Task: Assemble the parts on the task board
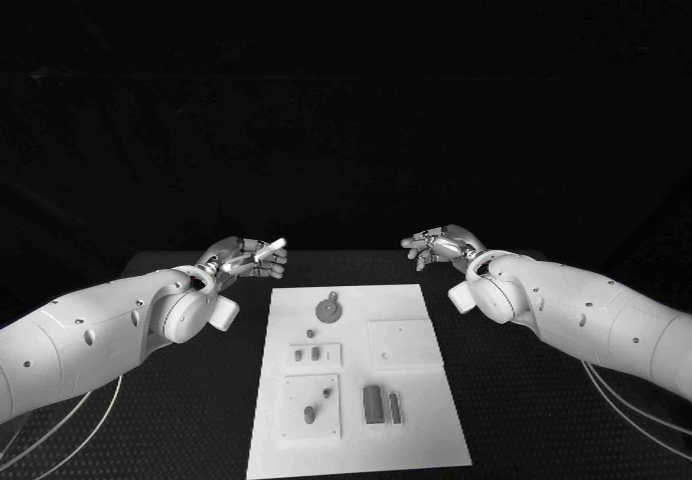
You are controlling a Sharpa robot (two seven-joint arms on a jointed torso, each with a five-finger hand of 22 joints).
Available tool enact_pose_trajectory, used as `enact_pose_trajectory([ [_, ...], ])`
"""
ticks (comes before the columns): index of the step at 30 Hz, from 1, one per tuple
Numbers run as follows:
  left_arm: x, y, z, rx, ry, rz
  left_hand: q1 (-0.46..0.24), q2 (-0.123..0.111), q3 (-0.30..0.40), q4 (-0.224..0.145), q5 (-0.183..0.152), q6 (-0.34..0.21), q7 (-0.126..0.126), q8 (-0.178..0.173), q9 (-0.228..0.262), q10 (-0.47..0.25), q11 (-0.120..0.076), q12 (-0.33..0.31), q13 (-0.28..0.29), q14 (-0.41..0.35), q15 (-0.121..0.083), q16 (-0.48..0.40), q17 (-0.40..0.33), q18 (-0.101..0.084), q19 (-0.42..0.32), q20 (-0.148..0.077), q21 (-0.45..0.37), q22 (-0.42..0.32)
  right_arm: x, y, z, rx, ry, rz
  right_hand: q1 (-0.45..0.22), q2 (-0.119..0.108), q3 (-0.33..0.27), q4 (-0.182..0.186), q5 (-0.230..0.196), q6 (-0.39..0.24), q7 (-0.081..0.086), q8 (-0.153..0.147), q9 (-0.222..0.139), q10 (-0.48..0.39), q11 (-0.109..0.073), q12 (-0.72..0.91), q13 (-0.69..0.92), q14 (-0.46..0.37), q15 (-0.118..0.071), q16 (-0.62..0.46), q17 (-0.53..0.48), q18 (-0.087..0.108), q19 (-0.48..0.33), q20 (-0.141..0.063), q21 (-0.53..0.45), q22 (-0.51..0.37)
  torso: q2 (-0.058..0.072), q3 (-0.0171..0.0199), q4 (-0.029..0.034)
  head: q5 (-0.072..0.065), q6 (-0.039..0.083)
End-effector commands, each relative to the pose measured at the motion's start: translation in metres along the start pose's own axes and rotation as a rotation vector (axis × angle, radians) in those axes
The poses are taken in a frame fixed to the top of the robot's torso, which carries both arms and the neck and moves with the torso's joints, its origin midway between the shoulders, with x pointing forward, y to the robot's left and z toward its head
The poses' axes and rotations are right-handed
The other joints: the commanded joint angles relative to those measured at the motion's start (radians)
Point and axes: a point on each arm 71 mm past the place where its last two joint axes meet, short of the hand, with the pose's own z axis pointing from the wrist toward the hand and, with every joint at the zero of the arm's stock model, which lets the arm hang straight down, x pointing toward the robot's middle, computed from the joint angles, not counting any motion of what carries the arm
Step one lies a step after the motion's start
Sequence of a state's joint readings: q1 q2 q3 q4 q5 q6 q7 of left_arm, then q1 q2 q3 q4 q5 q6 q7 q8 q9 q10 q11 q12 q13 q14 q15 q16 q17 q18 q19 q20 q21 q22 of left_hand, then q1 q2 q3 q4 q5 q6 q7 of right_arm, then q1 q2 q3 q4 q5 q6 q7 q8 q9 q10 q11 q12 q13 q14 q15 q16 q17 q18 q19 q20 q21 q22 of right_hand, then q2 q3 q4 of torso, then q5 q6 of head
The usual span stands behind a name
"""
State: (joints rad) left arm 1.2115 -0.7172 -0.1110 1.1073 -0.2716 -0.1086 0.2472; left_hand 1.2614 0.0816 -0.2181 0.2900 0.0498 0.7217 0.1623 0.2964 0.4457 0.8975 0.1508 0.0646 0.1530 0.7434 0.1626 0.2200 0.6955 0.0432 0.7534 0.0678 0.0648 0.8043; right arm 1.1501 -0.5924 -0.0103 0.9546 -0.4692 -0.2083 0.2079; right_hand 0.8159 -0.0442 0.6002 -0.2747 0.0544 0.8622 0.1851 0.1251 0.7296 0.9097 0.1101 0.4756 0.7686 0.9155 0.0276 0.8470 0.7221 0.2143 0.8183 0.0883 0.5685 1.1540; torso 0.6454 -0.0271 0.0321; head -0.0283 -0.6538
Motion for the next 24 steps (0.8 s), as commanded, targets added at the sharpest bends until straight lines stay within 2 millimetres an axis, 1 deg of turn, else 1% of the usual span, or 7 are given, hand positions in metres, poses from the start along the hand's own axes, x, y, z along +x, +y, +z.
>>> enact_pose_trajectory([
  [1,-0.005,-0.004,0.004,0.028,-0.044,-0.042,0.056,-0.053,-0.001,0.005,-0.002,-0.022,-0.015,-0.011,-0.004,-0.035,-0.013,-0.002,-0.016,-0.033,-0.001,-0.022,-0.014,-0.023,-0.033,0.008,-0.002,-0.014,0.003,0.004,0.006,-0.074,0.033,0.114,0.002,0.012,0.011,-0.002,-0.004,-0.025,-0.001,-0.008,-0.011,0.016,0.02,-0.096,-0.114,-0.042,0.059,-0.15,-0.077,-0.034,-0.075,0.032,-0.083,-0.048,-0.025,-0.0048,-0.0014,0.003,0.041],
  [6,-0.009,-0.005,0.012,0.028,-0.075,-0.08,0.057,-0.073,0.001,0.004,0.0,-0.069,-0.04,-0.032,-0.01,-0.096,-0.032,-0.003,-0.043,-0.105,-0.001,-0.066,-0.045,-0.043,-0.087,0.018,-0.004,-0.042,0.011,0.0,0.011,-0.078,0.038,0.168,-0.02,0.015,0.0,0.013,-0.002,-0.083,0.008,-0.032,-0.039,-0.016,0.053,-0.233,-0.266,-0.207,0.153,-0.365,-0.177,-0.082,-0.259,0.079,-0.23,-0.121,-0.038,-0.0022,-0.0045,0.017,0.073],
  [17,-0.007,-0.003,0.022,0.024,-0.078,-0.104,-0.009,-0.064,0.027,0.005,-0.001,-0.153,-0.059,-0.056,-0.01,-0.182,-0.043,-0.001,-0.081,-0.161,0.006,-0.094,-0.078,-0.043,-0.148,0.039,0.001,-0.078,0.018,-0.005,0.011,-0.077,0.053,0.183,-0.042,0.004,-0.03,0.082,-0.004,-0.136,0.011,-0.033,-0.072,-0.019,0.063,-0.336,-0.43,-0.242,0.158,-0.465,-0.251,-0.094,-0.321,0.101,-0.302,-0.15,-0.054,0.0088,-0.0102,0.034,0.126],
  [18,-0.007,-0.001,0.021,0.005,-0.079,-0.073,-0.378,-0.082,0.218,-0.29,-0.05,-0.722,-0.162,-0.296,-0.446,-0.898,-0.151,-0.065,-0.153,-0.743,-0.163,-0.22,-0.696,-0.043,-0.753,-0.068,-0.065,-0.804,0.017,-0.008,0.011,-0.046,0.028,0.154,-0.816,0.044,-0.6,0.275,-0.054,-0.862,-0.185,-0.125,-0.73,-0.91,-0.11,-0.476,-0.769,-0.915,-0.028,-0.847,-0.722,-0.214,-0.818,-0.088,-0.568,-0.451,-0.049,0.003,-0.0075,0.028,0.112],
  [19,-0.007,-0.001,0.021,0.005,-0.08,-0.074,-0.4,-0.082,0.218,-0.29,-0.05,-0.722,-0.162,-0.296,-0.446,-0.898,-0.151,-0.065,-0.153,-0.743,-0.163,-0.22,-0.696,-0.043,-0.753,-0.068,-0.065,-0.804,0.017,-0.008,0.011,-0.047,0.028,0.155,-0.816,0.044,-0.6,0.275,-0.054,-0.862,-0.185,-0.125,-0.73,-0.91,-0.11,-0.476,-0.769,-0.915,-0.028,-0.847,-0.722,-0.214,-0.818,-0.088,-0.568,-1.154,-0.05,0.0034,-0.008,0.028,0.111],
  [23,-0.001,-0.001,0.019,0.017,-0.094,-0.086,-0.537,-0.082,0.218,-0.29,-0.05,-0.722,-0.162,-0.296,-0.446,-0.898,-0.151,-0.065,-0.153,-0.743,-0.163,-0.22,-0.696,-0.043,-0.753,-0.068,-0.065,-0.804,0.02,-0.006,0.008,-0.058,0.013,0.169,-0.816,0.044,-0.6,0.275,-0.054,-0.862,-0.185,-0.125,-0.73,-0.91,-0.11,-0.476,-0.769,-0.915,-0.028,-0.847,-0.722,-0.214,-0.818,-0.088,-0.568,-1.154,-0.065,0.0105,-0.0152,0.028,0.094],
  [24,0.002,-0.001,0.018,0.021,-0.099,-0.09,-1.261,-0.082,0.218,-0.29,-0.05,-0.722,-0.162,-0.296,-0.446,-0.898,-0.151,-0.065,-0.153,-0.743,-0.163,-0.22,-0.696,-0.043,-0.753,-0.068,-0.065,-0.804,0.021,-0.006,0.007,-0.061,0.007,0.175,-0.816,0.044,-0.6,0.275,-0.054,-0.862,-0.185,-0.125,-0.73,-0.91,-0.11,-0.476,-0.769,-0.915,-0.028,-0.847,-0.722,-0.214,-0.818,-0.088,-0.568,-1.154,-0.071,0.0132,-0.0179,0.028,0.088],
])
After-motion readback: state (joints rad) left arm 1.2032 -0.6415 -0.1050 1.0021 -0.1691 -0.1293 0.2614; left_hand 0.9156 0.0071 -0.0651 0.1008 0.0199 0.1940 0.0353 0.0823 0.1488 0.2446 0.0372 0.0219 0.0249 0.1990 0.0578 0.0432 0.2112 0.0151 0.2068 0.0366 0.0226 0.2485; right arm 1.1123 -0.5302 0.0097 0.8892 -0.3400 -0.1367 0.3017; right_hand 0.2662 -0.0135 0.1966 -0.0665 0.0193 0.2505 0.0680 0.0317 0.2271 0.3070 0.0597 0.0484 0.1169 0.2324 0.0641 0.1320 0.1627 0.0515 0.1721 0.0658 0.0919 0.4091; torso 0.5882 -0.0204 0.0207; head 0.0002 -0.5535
